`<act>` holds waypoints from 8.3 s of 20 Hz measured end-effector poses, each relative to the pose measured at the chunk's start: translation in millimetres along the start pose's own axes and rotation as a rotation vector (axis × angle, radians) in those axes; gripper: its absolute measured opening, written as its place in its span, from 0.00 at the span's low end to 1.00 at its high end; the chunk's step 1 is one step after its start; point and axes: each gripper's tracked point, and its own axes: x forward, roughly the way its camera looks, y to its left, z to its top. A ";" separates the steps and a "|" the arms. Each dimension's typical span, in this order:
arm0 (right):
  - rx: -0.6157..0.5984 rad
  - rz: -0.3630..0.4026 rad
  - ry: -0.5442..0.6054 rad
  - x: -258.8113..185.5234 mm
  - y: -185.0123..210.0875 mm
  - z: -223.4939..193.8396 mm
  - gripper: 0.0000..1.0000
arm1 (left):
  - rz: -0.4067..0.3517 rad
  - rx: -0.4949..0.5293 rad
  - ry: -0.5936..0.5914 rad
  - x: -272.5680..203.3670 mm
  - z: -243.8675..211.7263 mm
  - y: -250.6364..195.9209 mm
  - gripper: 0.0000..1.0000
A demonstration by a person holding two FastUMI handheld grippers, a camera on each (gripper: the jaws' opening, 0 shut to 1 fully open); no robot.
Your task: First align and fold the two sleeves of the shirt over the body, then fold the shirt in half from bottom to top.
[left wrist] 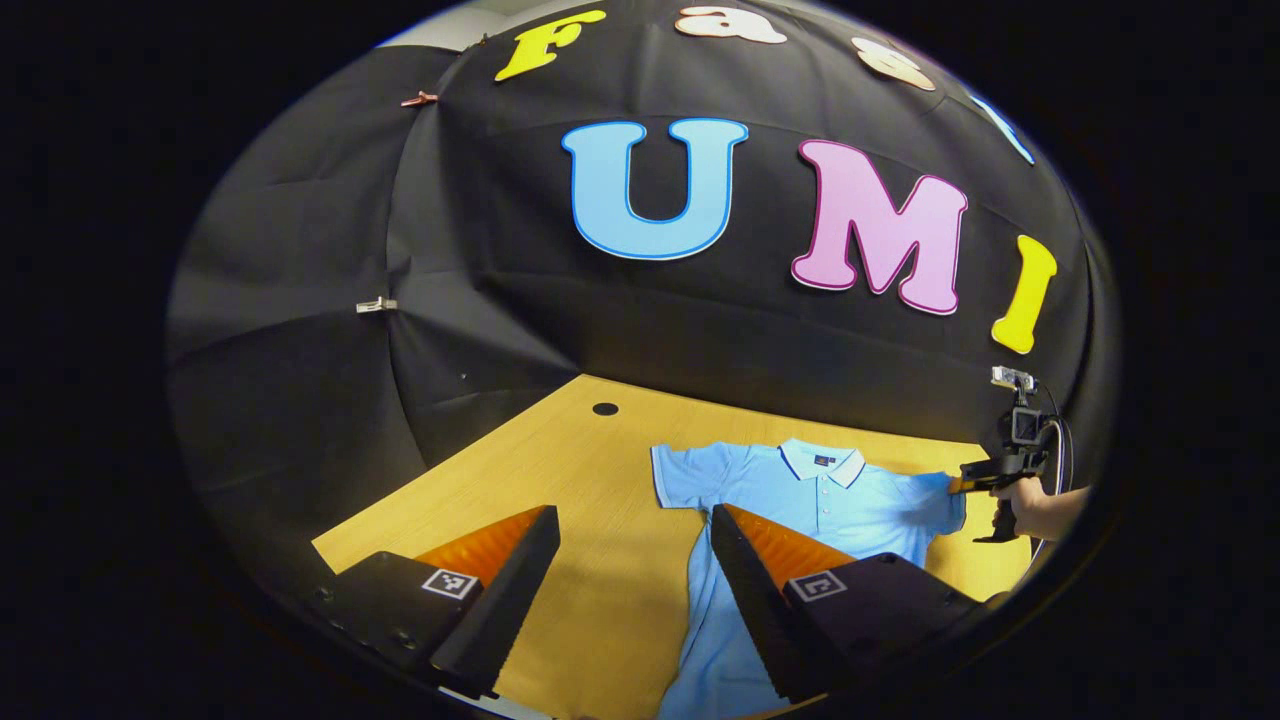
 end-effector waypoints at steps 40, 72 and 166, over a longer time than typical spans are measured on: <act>0.008 0.235 -0.180 -61.6 87.6 -35.4 0.99 | -0.195 0.094 0.196 355.6 -49.1 -49.2 0.97; 0.057 0.199 -0.117 -78.3 30.9 -85.2 0.99 | -0.226 0.256 0.151 338.0 -24.4 -143.5 0.06; -0.037 0.503 -0.162 -48.7 155.6 65.5 0.00 | -0.412 0.125 0.280 265.5 -0.1 -216.5 0.06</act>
